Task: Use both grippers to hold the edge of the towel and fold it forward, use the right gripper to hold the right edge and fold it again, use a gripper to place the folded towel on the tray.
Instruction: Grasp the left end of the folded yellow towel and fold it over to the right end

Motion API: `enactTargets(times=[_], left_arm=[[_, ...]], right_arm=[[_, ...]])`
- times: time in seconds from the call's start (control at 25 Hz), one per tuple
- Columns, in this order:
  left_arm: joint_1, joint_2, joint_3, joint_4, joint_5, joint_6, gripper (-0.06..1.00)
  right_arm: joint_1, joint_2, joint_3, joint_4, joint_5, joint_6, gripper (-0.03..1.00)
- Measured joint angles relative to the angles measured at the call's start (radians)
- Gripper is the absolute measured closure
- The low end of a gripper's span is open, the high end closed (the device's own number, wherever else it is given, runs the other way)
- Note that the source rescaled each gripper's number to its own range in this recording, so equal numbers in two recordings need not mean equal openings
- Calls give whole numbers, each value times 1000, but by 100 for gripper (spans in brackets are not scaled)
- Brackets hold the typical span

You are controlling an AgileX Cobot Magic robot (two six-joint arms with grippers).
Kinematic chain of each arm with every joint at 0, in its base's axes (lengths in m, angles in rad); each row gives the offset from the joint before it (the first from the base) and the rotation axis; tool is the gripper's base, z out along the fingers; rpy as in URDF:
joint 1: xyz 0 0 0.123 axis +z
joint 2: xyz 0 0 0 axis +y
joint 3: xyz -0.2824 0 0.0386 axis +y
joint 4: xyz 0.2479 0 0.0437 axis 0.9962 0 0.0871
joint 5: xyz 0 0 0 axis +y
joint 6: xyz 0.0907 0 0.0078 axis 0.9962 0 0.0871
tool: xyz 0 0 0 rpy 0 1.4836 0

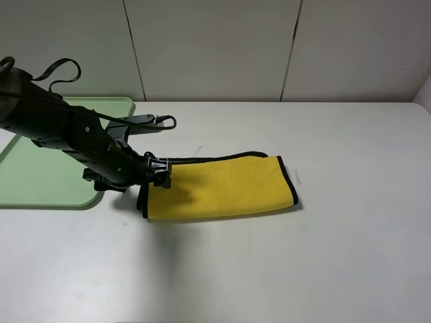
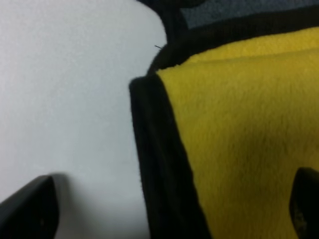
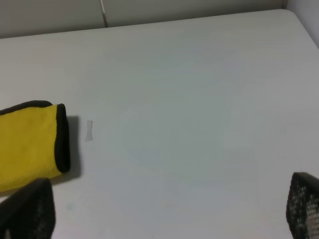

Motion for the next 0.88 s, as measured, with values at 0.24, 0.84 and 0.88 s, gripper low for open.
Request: enactTargets(times=[0.24,0.84,0.88], left_arm=[[0,1,0,5,8,18,13],[0,47,-75,13,122,81,14],[0,47,-75,13,124,81,14]], right_arm=[[0,0,0,1,0,0,-3],[0,0,0,1,0,0,-3],[0,0,0,2,0,0,-3]])
